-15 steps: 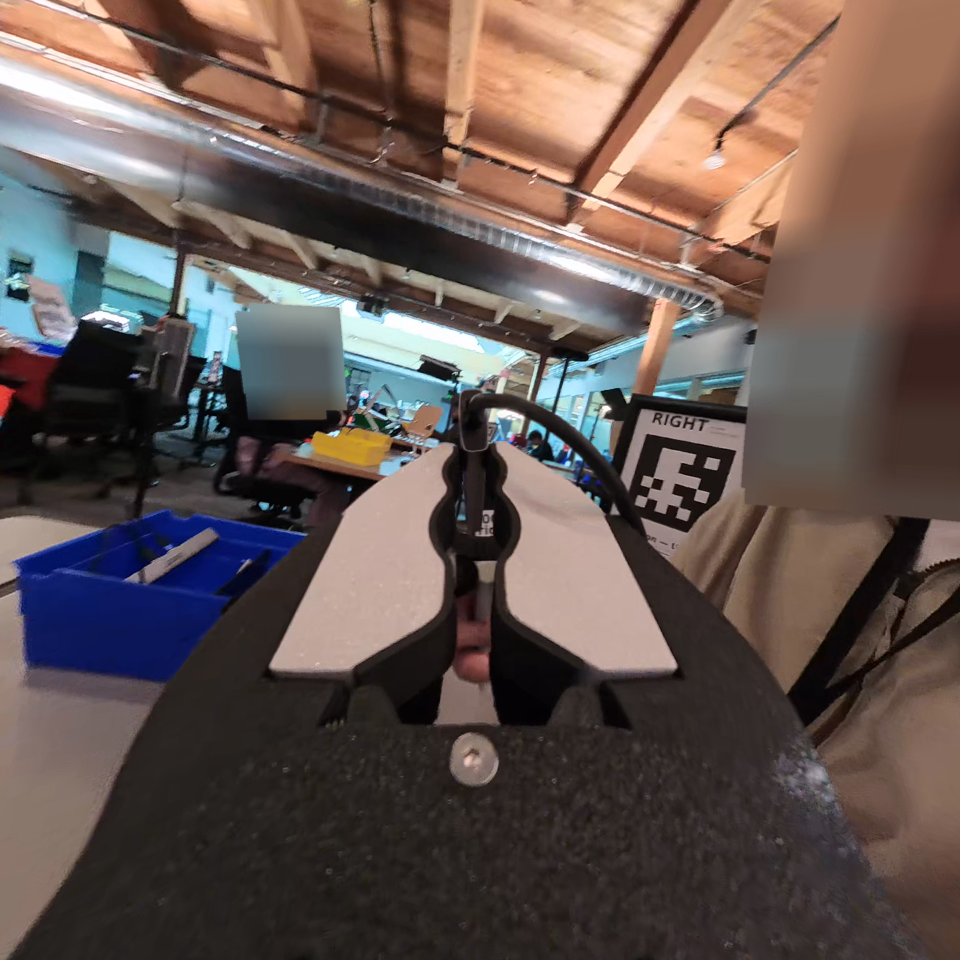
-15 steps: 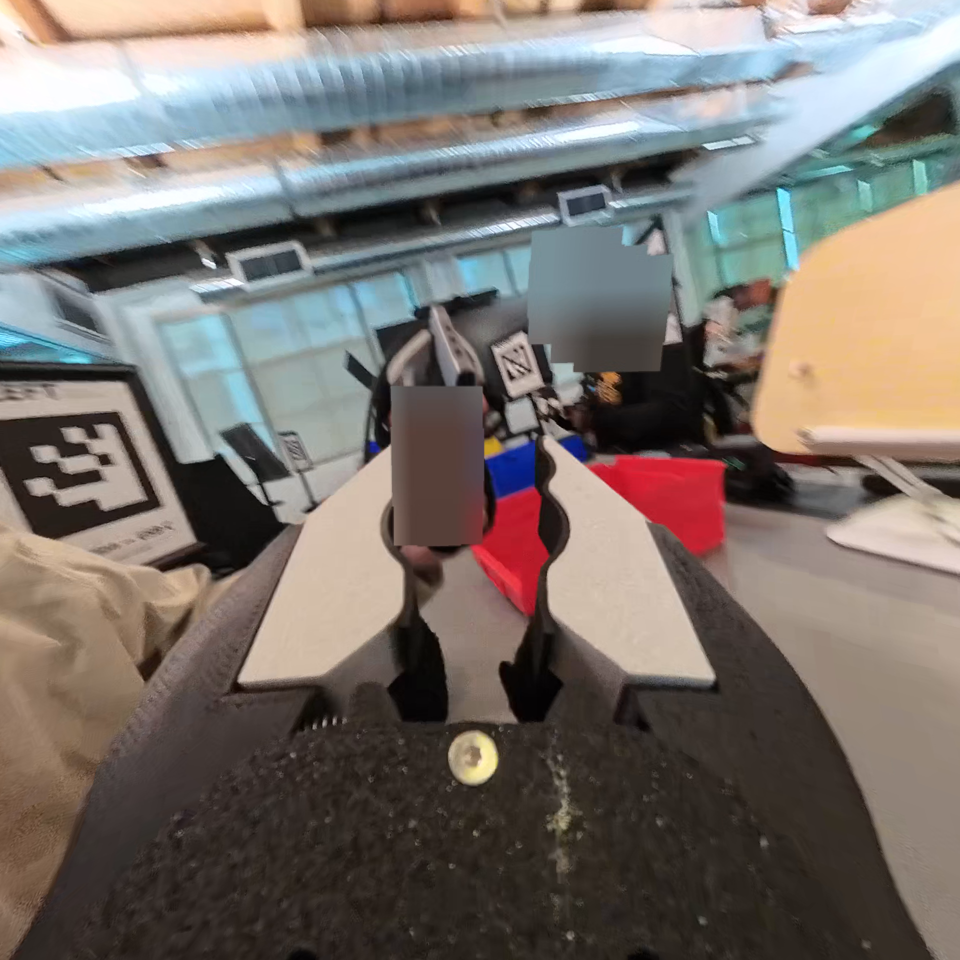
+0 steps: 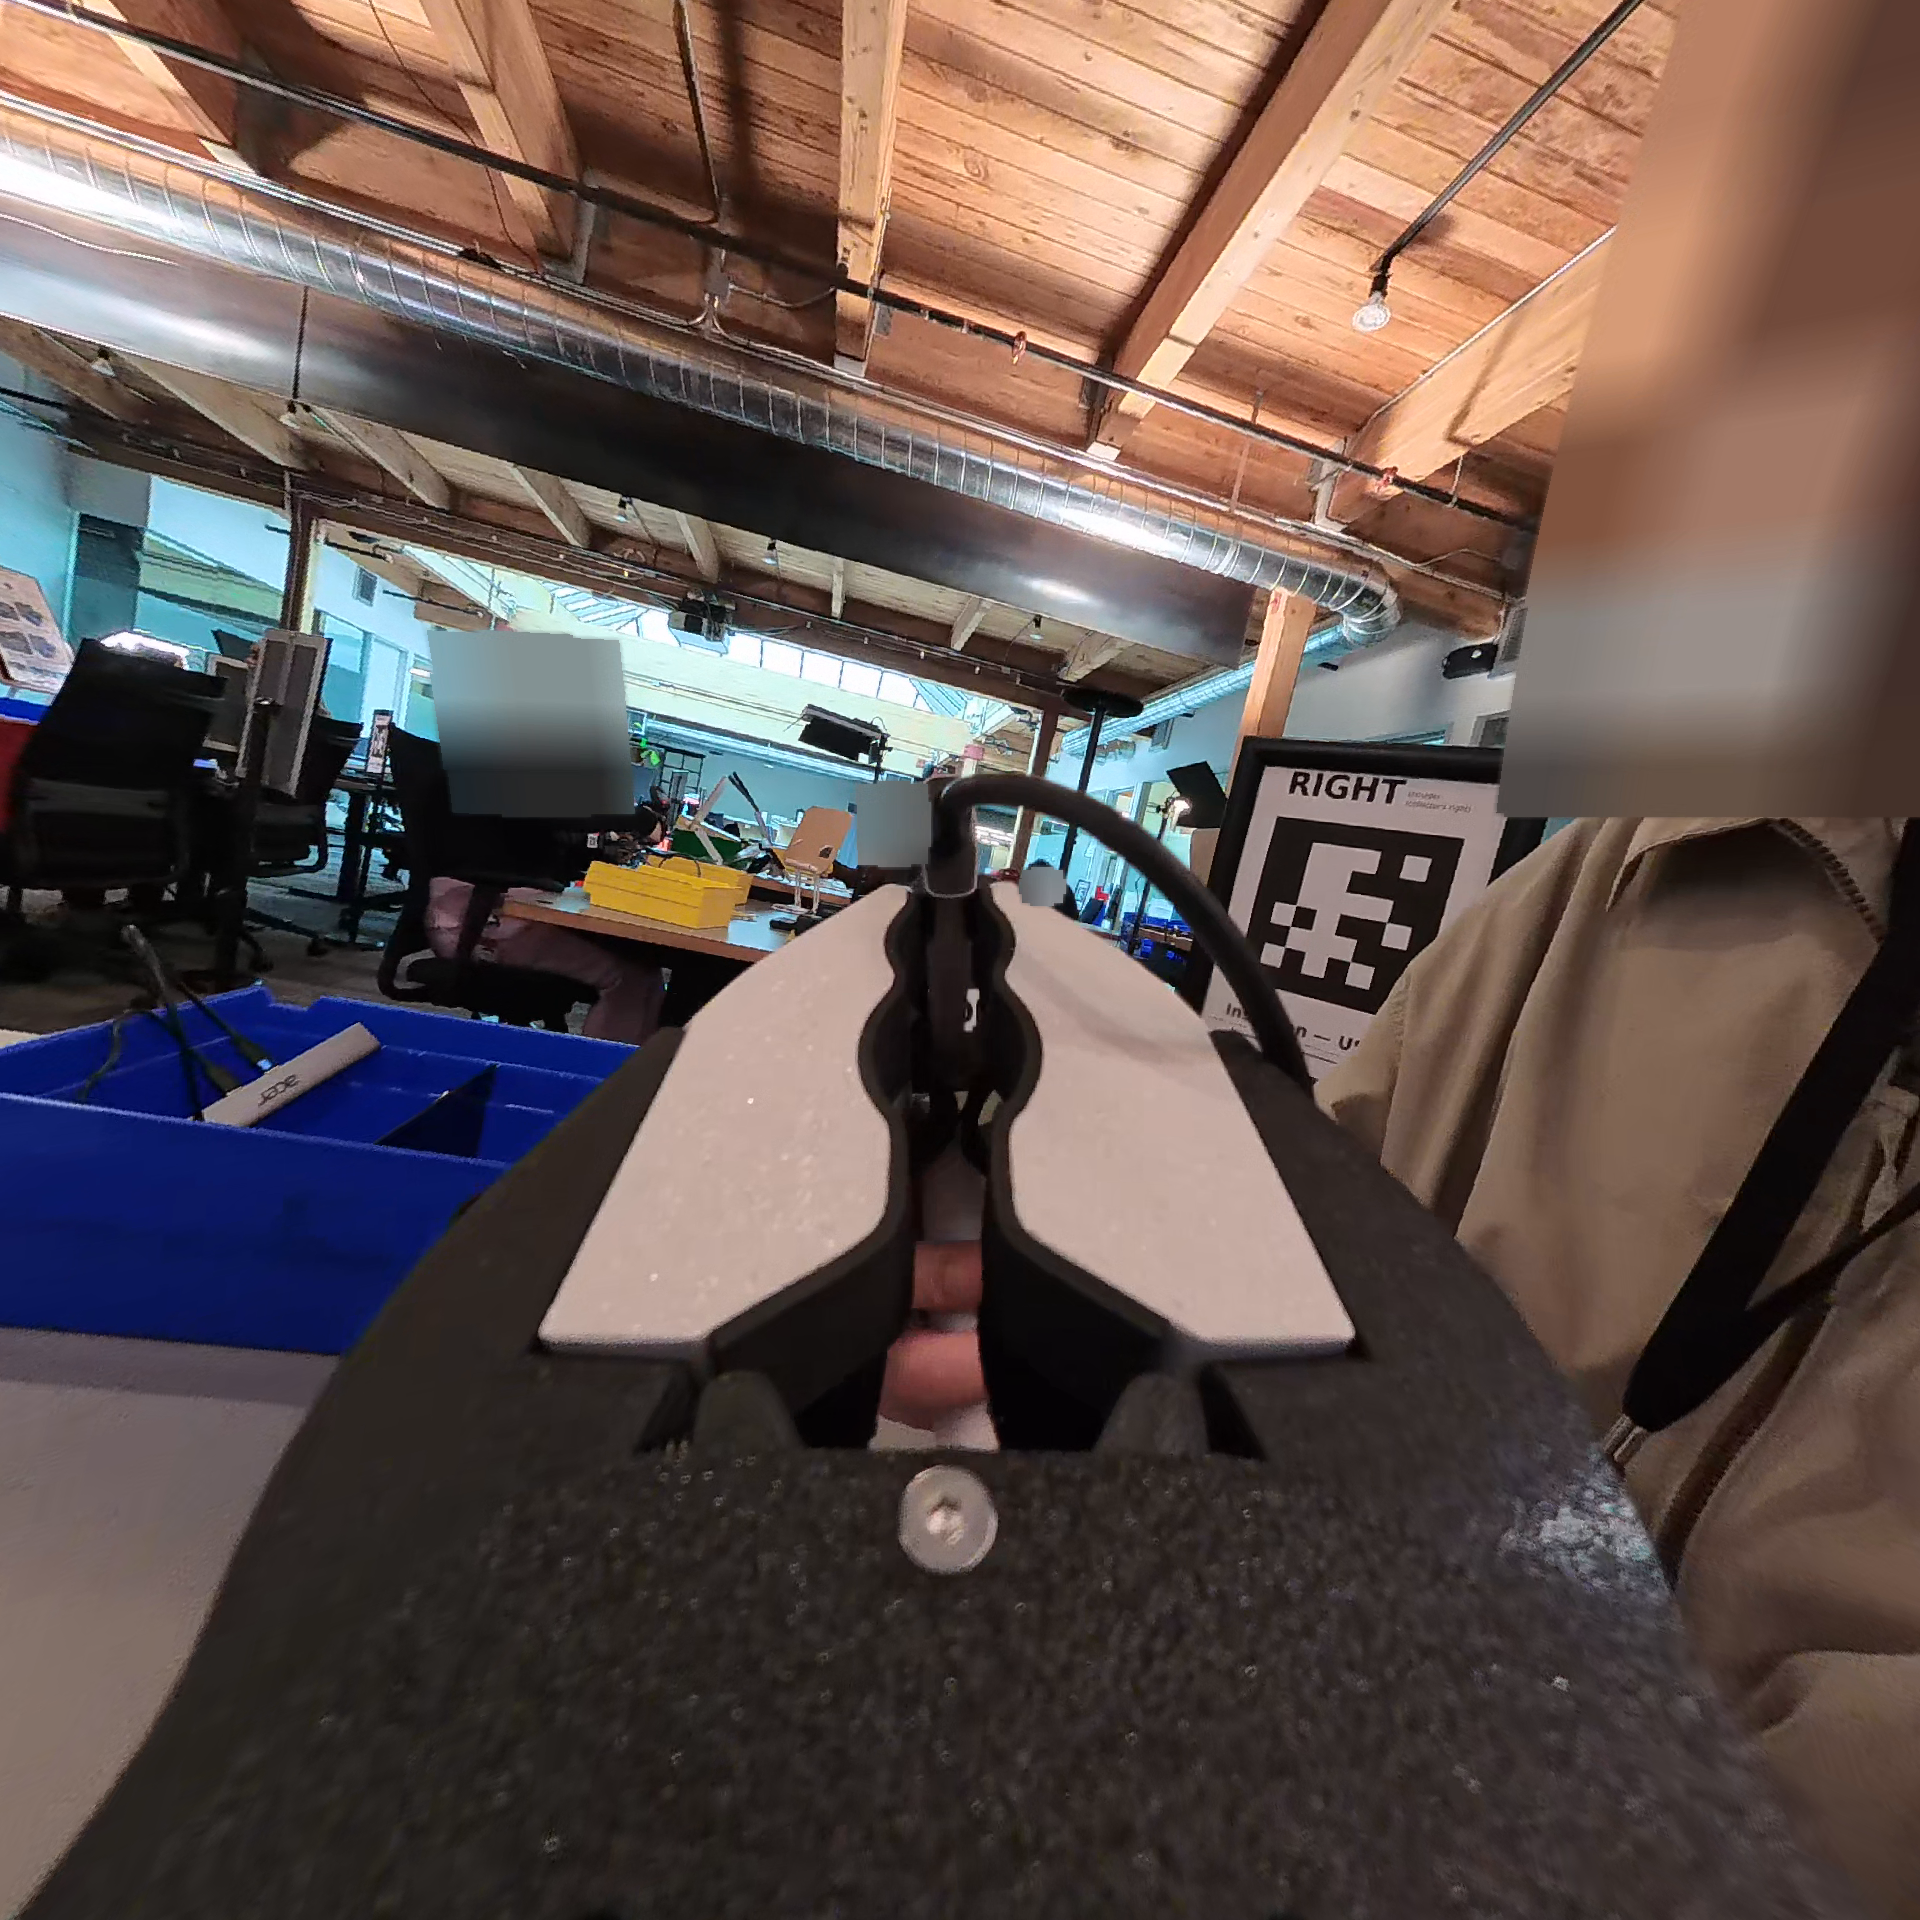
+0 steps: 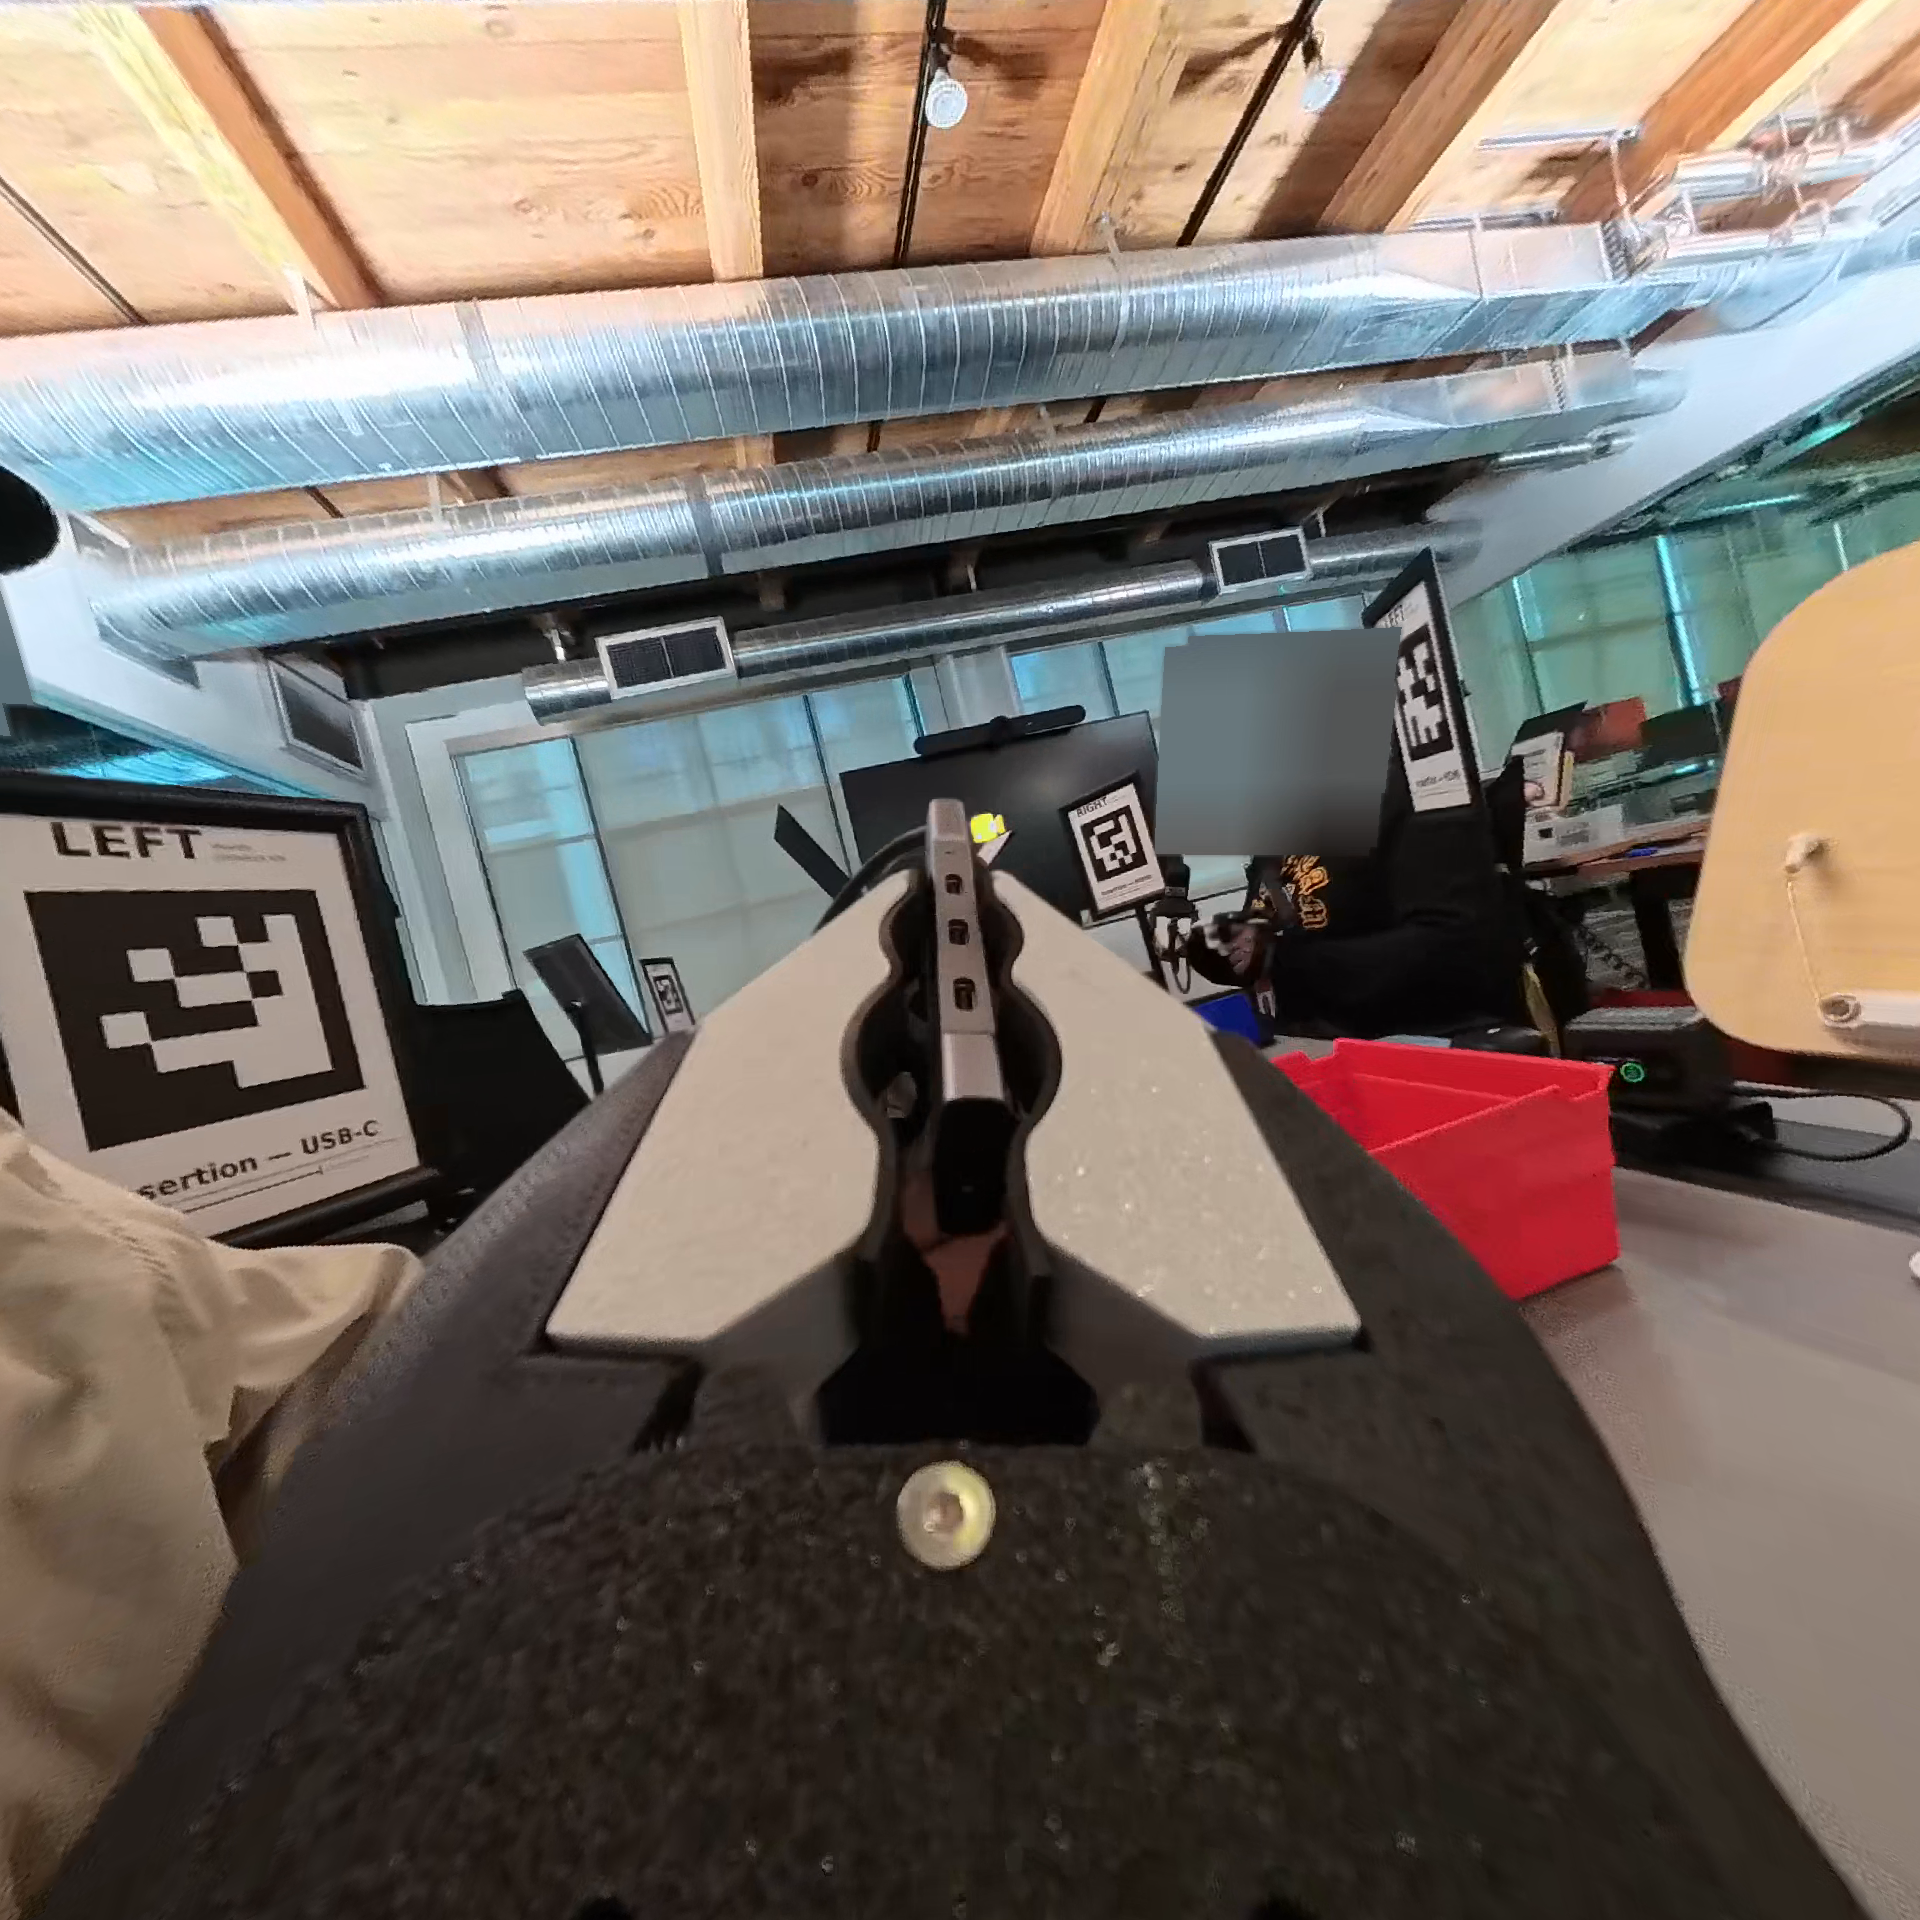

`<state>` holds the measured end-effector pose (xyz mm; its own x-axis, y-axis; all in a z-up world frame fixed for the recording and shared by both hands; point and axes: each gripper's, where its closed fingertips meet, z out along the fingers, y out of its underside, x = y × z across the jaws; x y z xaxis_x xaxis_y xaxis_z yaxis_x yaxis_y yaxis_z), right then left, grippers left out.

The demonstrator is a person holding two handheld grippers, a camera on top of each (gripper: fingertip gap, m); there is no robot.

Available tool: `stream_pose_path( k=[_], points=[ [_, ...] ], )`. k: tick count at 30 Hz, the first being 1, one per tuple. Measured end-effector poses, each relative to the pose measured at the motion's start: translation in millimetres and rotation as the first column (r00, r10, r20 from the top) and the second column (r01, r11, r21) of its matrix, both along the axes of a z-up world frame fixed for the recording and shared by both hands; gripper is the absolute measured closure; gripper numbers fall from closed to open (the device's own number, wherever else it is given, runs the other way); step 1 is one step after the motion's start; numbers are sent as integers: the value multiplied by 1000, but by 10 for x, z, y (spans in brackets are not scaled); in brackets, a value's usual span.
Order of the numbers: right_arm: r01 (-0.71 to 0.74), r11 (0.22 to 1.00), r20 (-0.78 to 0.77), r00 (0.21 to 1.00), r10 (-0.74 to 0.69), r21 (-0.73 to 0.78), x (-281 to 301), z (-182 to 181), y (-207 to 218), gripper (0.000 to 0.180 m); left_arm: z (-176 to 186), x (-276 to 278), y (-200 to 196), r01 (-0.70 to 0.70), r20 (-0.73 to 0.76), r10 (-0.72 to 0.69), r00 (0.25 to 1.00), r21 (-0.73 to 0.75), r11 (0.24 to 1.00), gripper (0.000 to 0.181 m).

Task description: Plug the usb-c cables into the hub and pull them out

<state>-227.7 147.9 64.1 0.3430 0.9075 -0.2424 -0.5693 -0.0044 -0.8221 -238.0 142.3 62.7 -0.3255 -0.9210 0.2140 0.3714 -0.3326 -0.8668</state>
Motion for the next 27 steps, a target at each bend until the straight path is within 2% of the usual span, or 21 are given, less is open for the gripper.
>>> stream_pose_path(
  k=[5,13,14,16,27],
  points=[
    [-24,1000,-68,997,23,-13,72,-60,-17,159,1,-9,28,-6,9,6,1000,-4,1000,172],
    [-47,999,-64,997,45,-19,60,-102,-50,165,-31,7,17,3,13,-3,1000,-4,1000,172],
    [-42,999,-73,997,40,-23,69,-110,-45,171,-36,12,7,12,15,-12,1000,-7,1000,172],
    [-38,999,-85,996,37,-18,79,-116,-52,172,-44,20,0,21,24,-21,999,-16,1000,172],
    [64,985,69,995,-75,157,18,56,-136,171,65,-48,-67,76,108,-69,992,-60,995,171]
  ],
)
